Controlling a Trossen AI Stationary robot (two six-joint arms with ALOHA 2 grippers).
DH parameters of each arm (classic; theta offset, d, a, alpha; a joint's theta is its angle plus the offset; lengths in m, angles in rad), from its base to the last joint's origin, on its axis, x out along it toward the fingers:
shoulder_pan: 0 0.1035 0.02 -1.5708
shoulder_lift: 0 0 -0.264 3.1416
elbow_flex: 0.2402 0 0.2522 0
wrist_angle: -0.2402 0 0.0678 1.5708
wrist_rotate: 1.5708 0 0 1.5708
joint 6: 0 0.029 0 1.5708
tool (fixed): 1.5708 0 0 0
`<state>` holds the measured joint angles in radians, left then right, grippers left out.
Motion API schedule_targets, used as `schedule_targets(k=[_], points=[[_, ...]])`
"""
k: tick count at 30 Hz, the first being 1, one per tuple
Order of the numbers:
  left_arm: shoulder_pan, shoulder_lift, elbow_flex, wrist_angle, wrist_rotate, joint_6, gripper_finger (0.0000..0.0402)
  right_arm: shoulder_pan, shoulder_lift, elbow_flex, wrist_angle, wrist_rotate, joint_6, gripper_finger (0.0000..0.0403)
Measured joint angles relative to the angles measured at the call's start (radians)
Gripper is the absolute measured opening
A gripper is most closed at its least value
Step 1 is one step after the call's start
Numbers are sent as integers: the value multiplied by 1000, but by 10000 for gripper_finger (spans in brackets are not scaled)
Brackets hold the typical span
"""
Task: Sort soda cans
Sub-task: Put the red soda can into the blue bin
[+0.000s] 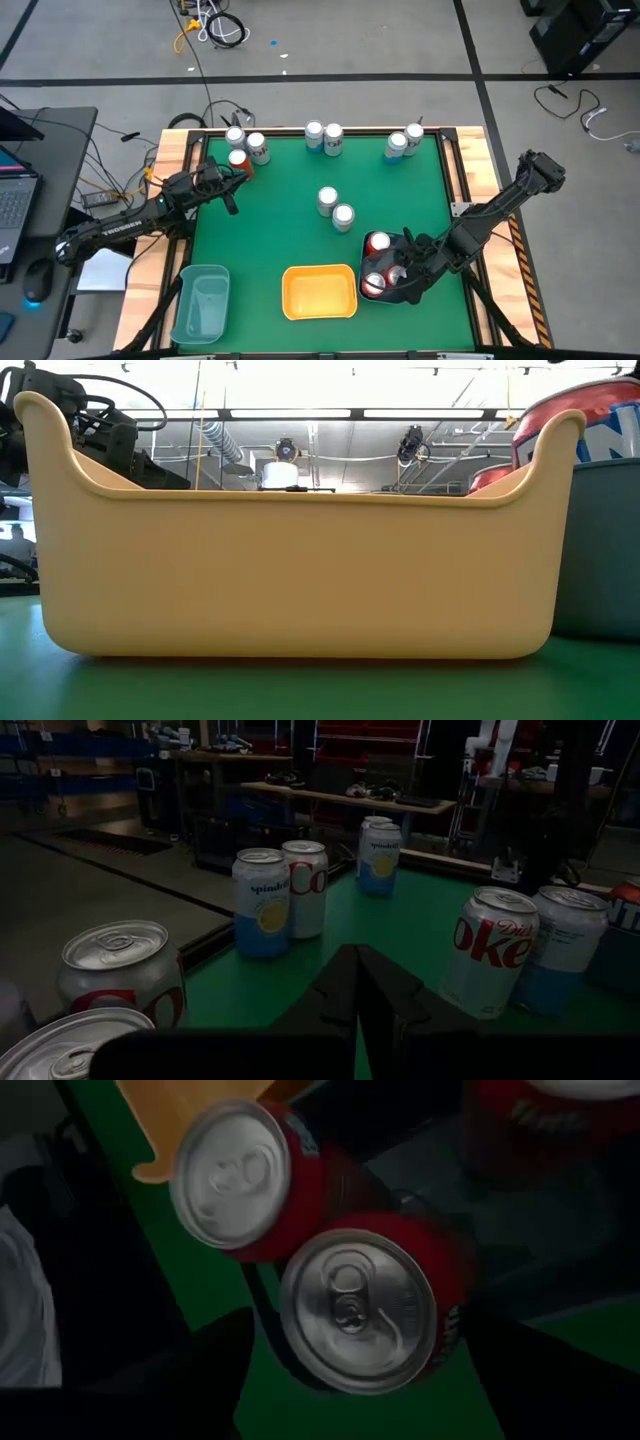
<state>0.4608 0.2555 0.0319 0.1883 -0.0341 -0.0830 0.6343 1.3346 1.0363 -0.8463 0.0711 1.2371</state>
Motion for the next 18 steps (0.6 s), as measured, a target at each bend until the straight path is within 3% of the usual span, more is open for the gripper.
schedule_targets(k=[6, 11, 14, 18], points=[[0, 0, 0, -1, 0, 2, 12, -32, -1, 98, -196, 28, -15, 310], [0, 0, 0, -1, 0, 3, 12, -126, -1, 107, -307, 92, -31, 270], [0, 0, 0, -1, 0, 3, 12, -189, 4, 106, -309, 93, -125, 224], [0, 0, 0, -14, 0, 3, 12, -261, 5, 75, -289, 86, -228, 133]])
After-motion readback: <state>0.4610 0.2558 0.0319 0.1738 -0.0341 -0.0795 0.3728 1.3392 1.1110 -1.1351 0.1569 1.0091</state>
